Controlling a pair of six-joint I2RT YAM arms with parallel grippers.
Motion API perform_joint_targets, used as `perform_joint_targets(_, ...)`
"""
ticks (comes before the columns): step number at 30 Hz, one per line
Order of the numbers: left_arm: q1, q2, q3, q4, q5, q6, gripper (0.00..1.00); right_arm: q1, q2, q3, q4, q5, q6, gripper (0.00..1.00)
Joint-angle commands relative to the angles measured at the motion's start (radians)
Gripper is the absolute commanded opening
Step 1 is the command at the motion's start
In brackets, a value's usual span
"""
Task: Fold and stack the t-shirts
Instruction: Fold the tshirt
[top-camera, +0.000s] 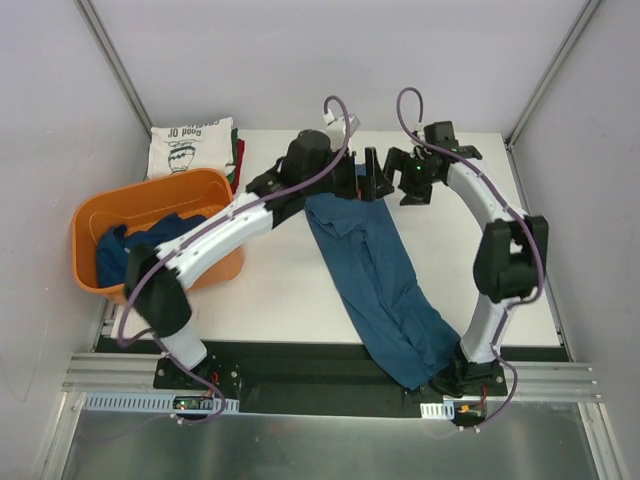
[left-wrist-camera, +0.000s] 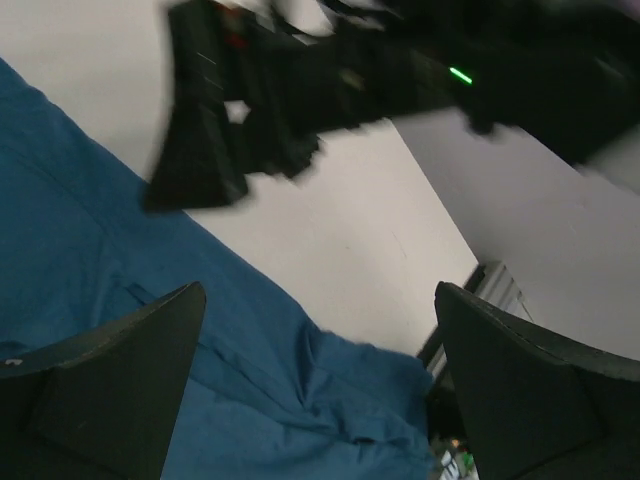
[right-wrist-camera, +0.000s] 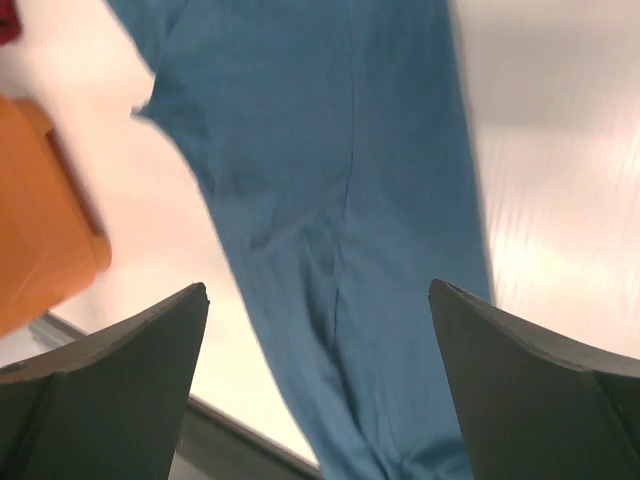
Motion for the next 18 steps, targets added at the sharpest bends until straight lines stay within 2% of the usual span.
perform_joint_targets(1, -0.033, -0.126, -0.212, -0.115, -0.171, 0.02, 0.99, 0.074, 0.224, 0.265, -0.008, 0.039, -0.029, 0.97)
perform_joint_targets(4, -0.033, -0.166, -0.304, -0.148, -0.171, -0.024, 0.99, 0.12, 0.349, 0.384, -0.022, 0.047, -0.038, 0.97)
perform_joint_targets(8, -0.033, -0.157, -0.35, -0.157, -0.142, -0.061, 0.99, 0.142, 0.495, 0.574, -0.05, 0.048, -0.015, 0.97)
perform_joint_targets(12, -0.033, -0.091, -0.32, -0.158, -0.119, -0.057, 0.99, 0.136, 0.622, 0.677, -0.115, 0.091, -0.013, 0.97)
perform_joint_targets(14, -0.031, -0.039, -0.294, -0.162, -0.112, -0.038, 0.99, 0.125, 0.636, 0.676, -0.12, 0.111, -0.007, 0.97)
perform_joint_targets(18, -0.024, 0.067, -0.193, -0.163, -0.082, -0.015, 0.99, 0.039, 0.679, 0.686, -0.145, 0.122, 0.039, 0.97)
